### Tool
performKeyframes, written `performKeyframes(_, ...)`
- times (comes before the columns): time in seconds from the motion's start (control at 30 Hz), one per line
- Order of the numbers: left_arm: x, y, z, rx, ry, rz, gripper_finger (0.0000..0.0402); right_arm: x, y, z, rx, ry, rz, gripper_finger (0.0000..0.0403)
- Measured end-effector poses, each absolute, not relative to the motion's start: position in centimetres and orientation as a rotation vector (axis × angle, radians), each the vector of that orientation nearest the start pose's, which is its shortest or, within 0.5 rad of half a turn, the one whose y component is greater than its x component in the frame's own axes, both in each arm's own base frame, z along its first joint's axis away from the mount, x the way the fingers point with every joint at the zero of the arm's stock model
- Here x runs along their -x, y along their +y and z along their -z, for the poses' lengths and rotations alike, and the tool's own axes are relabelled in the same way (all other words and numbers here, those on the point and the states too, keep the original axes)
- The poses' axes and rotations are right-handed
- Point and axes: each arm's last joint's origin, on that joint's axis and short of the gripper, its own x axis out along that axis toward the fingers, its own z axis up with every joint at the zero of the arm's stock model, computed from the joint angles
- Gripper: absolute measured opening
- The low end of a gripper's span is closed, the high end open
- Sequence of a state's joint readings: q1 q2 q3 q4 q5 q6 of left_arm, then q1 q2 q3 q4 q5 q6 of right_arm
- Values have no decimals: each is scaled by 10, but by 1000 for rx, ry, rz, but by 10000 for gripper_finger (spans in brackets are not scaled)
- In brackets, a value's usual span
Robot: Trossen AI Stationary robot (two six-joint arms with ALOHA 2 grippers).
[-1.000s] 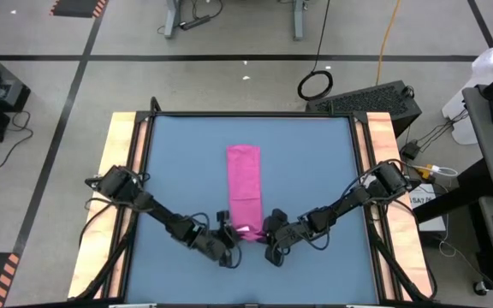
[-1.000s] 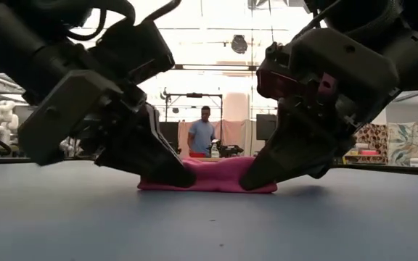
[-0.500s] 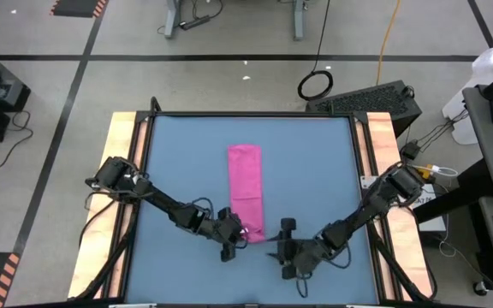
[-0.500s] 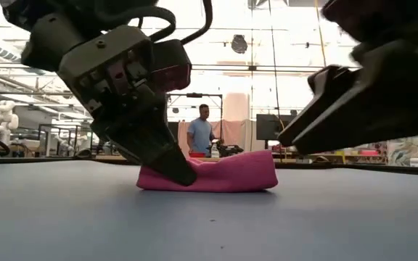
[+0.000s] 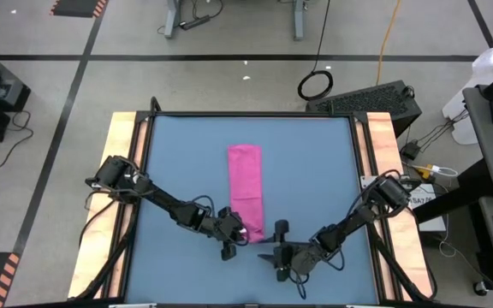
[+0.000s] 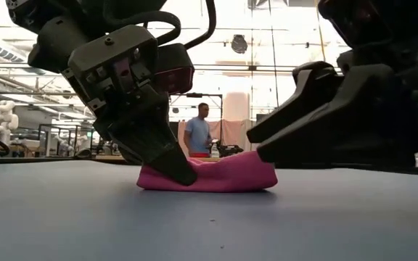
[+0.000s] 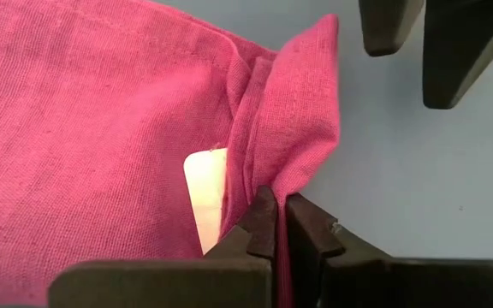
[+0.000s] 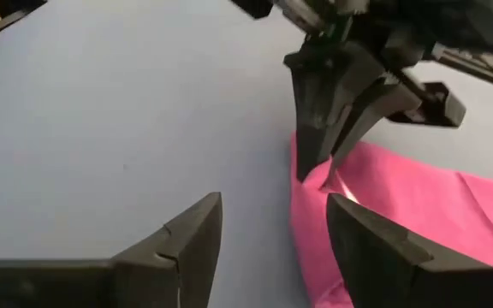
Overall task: Roll towel into tight, uniform cylinder
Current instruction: Roll the pink towel
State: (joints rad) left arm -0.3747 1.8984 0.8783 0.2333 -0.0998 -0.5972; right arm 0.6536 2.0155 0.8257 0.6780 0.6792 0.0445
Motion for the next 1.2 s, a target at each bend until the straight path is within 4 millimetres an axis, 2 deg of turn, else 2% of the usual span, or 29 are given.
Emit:
performKeyframes(0.4,-329,-126,-108,378,815,22,12,-308,184,-89,190,456,59,201)
performKeyframes(0.6,-329,-126,-108,377,816,22,12,-311,170,-81,100,552,57,201)
performKeyframes(0.8,-329,-126,-107,369,815,23,13,-313,165,-80,4,574,99,193)
performKeyframes(0.9,-329,-126,-107,360,808,7,18,-313,162,-79,-62,582,132,164)
performKeyframes(1.0,-328,-127,-107,316,793,-18,37,-313,161,-78,-108,590,161,119)
performKeyframes(1.2,-323,-135,-114,214,765,-17,111,-312,160,-77,-159,602,185,28)
